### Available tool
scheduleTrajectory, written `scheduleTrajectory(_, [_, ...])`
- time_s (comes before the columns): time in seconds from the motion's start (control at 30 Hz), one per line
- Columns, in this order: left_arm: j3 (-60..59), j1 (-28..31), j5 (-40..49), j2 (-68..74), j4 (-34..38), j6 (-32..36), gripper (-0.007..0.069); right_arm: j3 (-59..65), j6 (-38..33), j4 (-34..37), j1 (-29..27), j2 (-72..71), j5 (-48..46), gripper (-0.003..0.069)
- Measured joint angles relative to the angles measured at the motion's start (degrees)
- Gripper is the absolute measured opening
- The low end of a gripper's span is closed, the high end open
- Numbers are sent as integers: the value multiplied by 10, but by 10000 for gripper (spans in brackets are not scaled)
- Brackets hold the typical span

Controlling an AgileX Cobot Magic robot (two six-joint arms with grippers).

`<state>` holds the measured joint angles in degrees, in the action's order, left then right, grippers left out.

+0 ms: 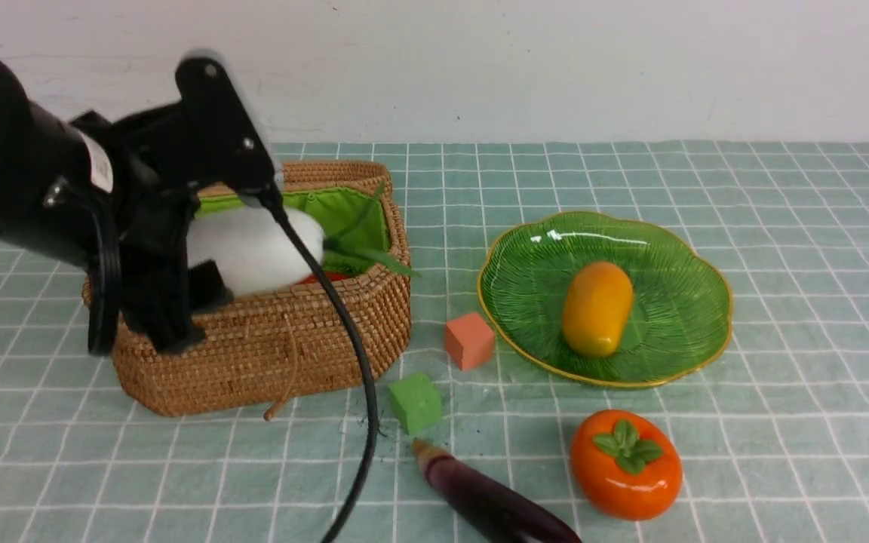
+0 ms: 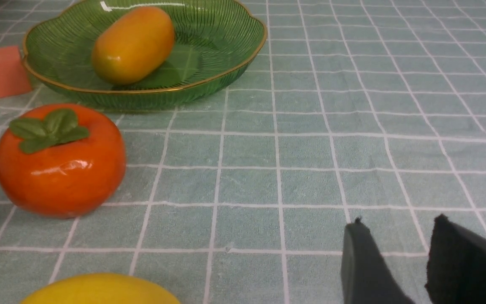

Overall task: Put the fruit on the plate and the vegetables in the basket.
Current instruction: Take a daikon with your left arm and place it on the basket on the left.

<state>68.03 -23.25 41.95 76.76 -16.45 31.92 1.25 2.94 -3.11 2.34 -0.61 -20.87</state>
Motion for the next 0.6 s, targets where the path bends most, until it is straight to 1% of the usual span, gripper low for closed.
scheduleTrajectory(0.07, [3,0,-43,10,-66,-48,521,0,0,0,0,0,0,241])
scheduleTrajectory(0.1, [4,0,-70,23,-111,-84,521,0,0,0,0,0,0,241])
scheduleTrajectory(0.13, [4,0,-74,23,-119,-90,521,0,0,0,0,0,0,241])
scheduleTrajectory(0.17, [5,0,-86,34,-148,-111,521,0,0,0,0,0,0,241])
scheduleTrajectory(0.2, [5,0,-114,54,-203,-169,521,0,0,0,0,0,0,241])
scheduleTrajectory(0.23, [5,0,-125,67,-227,-206,521,0,0,0,0,0,0,241])
scheduleTrajectory(0.27, [5,0,-129,70,-233,-213,521,0,0,0,0,0,0,241])
scheduleTrajectory(0.3, [5,0,-142,98,-278,-272,521,0,0,0,0,0,0,241])
scheduleTrajectory(0.37, [5,0,-147,142,-337,-344,521,0,0,0,0,0,0,241])
scheduleTrajectory(0.4, [5,0,-147,145,-341,-356,521,0,0,0,0,0,0,241])
scheduleTrajectory(0.47, [5,0,-149,185,-387,-424,521,0,0,0,0,0,0,241])
scheduleTrajectory(0.5, [5,0,-149,187,-389,-424,521,0,0,0,0,0,0,241])
scheduleTrajectory(0.53, [5,0,-149,200,-401,-455,521,0,0,0,0,0,0,241])
scheduleTrajectory(0.6, [5,0,-150,209,-407,-483,521,0,0,0,0,0,0,241])
